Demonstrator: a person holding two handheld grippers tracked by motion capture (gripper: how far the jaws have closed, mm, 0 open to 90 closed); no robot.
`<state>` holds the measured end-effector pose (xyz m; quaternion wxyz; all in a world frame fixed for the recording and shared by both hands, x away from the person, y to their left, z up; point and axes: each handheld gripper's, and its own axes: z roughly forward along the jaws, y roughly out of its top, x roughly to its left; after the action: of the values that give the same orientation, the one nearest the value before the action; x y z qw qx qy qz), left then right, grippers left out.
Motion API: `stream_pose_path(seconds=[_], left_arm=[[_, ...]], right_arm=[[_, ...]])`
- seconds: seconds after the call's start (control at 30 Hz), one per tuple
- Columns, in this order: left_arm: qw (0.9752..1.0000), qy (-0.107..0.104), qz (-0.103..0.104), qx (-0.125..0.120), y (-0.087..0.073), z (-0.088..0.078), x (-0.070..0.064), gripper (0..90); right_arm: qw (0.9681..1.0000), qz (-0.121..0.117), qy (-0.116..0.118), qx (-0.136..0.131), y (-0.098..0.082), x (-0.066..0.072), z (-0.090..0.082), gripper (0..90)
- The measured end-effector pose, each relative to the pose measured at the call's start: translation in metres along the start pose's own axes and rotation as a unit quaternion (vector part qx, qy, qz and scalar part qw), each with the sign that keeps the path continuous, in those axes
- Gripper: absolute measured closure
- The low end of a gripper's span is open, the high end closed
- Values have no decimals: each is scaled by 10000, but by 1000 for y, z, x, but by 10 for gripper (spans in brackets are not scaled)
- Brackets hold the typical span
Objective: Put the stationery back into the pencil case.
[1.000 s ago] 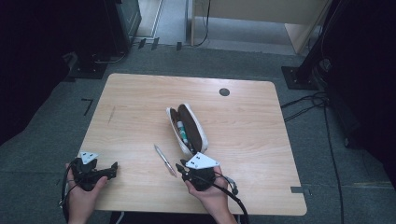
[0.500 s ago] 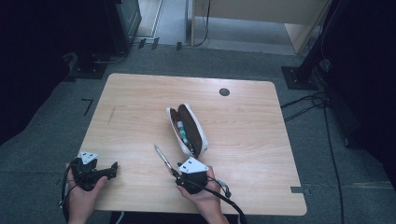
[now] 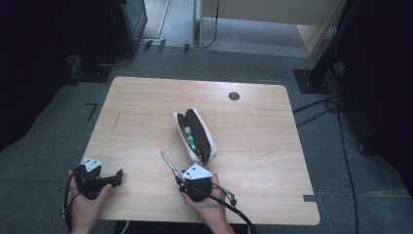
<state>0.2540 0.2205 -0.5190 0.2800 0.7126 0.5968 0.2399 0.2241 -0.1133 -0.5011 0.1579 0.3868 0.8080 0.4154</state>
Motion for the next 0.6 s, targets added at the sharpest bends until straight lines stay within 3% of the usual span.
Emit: stream_pose_path(seconds=[0.43,0.6], left_arm=[[10000,-1,-2,-1,0,0,0,0],[10000,-2,-5,0,0,0,0,0]], right_arm=[[9998,-46,44,205,-3,-1,8,746],[9997,-43,105,202,-3,-1,10,726]])
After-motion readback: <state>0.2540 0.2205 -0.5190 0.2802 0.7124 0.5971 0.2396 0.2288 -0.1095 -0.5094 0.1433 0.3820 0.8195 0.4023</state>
